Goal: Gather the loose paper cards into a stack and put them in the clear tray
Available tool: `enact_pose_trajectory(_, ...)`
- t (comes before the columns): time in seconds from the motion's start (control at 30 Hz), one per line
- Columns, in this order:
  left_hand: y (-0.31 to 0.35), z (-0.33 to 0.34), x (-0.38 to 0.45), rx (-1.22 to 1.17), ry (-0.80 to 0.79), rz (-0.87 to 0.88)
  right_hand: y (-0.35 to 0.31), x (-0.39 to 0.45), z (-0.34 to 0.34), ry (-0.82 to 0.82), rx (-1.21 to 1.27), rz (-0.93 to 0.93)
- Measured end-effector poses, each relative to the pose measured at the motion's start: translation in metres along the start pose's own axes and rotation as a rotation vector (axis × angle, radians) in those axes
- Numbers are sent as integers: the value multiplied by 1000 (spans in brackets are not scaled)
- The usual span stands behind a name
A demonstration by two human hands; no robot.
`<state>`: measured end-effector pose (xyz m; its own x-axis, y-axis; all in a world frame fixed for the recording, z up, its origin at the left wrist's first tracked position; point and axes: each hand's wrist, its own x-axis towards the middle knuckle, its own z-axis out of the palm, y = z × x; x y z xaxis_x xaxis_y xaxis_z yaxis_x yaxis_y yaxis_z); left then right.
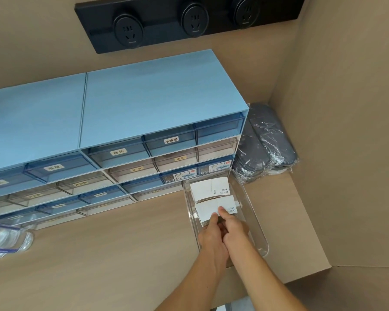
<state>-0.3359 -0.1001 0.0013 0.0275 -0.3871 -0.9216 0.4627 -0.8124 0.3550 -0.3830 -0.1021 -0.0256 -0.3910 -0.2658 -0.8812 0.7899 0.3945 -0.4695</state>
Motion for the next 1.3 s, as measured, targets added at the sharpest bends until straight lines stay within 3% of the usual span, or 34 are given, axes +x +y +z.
enact_pose_trajectory(0.33, 1, 0, 11, 102, 57, 66, 0, 7, -6, -37, -246, -77)
enact_pose_trajectory(0.73, 1, -3, 22, 508, 72, 217, 5, 5, -4, -40, -495, -283)
enact_pose_trajectory(1.3, 5, -7, 3, 304, -52, 123, -6, -5, -15, -112, -665, -335)
